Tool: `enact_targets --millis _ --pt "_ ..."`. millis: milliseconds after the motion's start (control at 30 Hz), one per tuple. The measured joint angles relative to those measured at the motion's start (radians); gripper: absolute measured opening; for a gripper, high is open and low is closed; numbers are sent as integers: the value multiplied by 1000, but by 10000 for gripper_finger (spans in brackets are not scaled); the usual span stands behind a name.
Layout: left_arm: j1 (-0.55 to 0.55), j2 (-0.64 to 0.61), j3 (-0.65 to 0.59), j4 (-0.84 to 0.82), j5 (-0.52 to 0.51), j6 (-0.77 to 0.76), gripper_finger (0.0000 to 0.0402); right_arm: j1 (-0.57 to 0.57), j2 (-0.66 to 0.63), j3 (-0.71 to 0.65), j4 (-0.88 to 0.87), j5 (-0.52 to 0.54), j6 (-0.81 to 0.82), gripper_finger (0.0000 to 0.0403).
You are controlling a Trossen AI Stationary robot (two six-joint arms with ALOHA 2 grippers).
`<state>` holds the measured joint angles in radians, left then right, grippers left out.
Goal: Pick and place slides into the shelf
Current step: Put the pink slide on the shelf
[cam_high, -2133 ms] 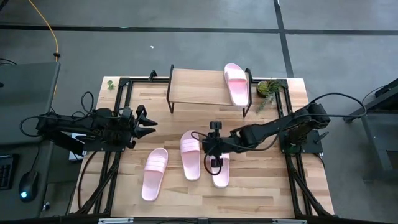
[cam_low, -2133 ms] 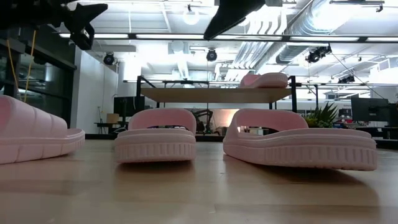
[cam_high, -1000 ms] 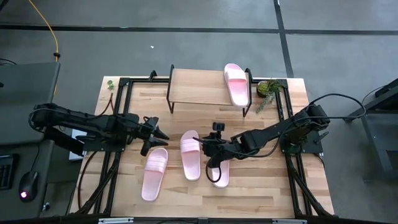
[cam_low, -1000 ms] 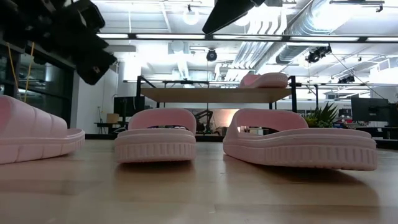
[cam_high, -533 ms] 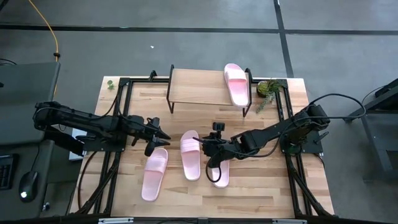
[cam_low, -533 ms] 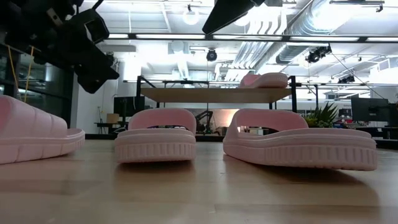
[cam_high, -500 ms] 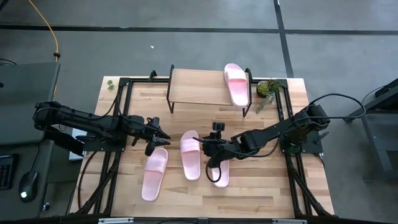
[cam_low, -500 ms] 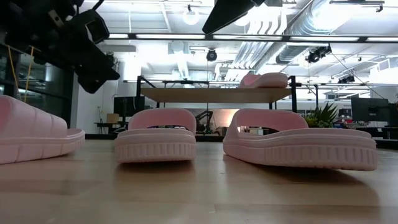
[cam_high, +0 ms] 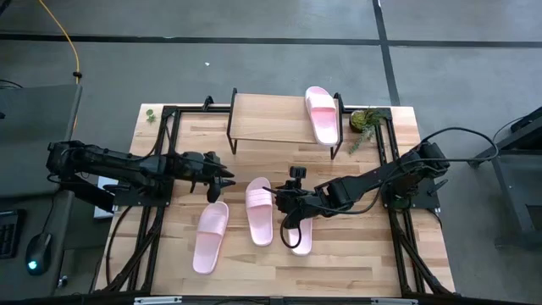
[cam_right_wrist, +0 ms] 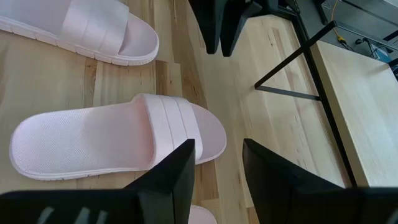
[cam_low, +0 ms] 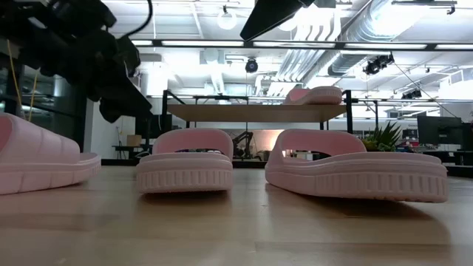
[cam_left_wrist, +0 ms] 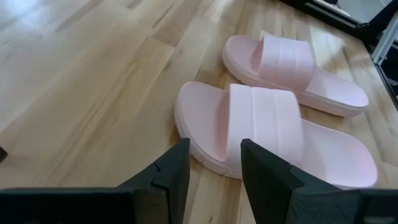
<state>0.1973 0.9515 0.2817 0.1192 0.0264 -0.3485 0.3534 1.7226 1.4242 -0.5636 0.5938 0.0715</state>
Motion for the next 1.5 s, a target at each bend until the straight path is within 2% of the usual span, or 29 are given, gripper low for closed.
enact_targets --millis 233,433,900,1200,1500 --pt "67 105 0 117 136 2 128 0 0 0 0 0 0 124" --pt "65 197 0 239 207 4 128 0 0 0 0 0 3 124" --pt "65 346 0 389 233 14 128 0 0 0 0 0 11 124" --pt "65 357 1 407 236 12 130 0 0 0 0 0 18 124" --pt "65 357 13 400 219 15 163 0 0 0 1 -3 18 124"
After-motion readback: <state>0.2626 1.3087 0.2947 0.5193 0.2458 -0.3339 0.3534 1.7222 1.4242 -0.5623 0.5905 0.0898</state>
